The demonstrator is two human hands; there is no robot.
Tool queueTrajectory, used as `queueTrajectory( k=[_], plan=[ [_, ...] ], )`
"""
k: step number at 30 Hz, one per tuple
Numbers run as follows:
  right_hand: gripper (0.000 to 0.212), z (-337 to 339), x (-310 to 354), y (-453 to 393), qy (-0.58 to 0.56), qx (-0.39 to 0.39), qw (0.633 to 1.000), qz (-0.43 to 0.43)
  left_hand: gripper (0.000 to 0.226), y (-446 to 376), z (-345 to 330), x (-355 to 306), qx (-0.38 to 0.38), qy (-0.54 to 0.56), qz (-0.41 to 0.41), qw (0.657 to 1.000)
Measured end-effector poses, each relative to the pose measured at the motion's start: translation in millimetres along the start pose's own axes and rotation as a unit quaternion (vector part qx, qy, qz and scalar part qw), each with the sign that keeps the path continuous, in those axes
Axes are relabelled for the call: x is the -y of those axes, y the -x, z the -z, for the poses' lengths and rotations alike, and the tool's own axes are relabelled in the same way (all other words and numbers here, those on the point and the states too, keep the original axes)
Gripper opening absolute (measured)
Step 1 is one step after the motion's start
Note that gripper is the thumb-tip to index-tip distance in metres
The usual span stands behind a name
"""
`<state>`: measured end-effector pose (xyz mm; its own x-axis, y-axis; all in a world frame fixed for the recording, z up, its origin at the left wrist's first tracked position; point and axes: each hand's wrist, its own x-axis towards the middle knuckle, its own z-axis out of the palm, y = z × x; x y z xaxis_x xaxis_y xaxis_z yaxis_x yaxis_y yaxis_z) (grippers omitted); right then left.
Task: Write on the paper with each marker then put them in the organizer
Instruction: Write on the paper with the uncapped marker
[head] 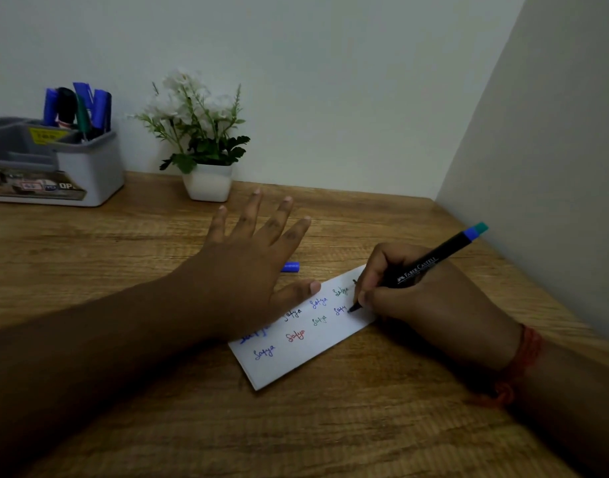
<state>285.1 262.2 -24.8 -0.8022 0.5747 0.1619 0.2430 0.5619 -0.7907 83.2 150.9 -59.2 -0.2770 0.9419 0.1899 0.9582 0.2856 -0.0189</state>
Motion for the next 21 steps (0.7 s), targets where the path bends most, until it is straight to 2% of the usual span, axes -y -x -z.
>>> queueTrajectory(
  k=[4,16,21],
  plan=[
    [0.012,0.3,-1.6,-1.2,-0.009,-0.026,1.0,-0.007,0.089,-0.1,-0.6,0.6,-0.004,0.003,-0.002,1.0],
    [0.007,0.4,-2.0,-2.2,-0.004,-0.019,1.0,-0.023,0.09,0.0,0.9,0.8,0.001,0.008,-0.002,1.0],
    [0.008,2.9,-4.4,-3.6,-0.083,-0.073,0.994,-0.015,0.088,0.7,3.8,-0.4,-0.011,0.026,-0.01,1.0]
  ],
)
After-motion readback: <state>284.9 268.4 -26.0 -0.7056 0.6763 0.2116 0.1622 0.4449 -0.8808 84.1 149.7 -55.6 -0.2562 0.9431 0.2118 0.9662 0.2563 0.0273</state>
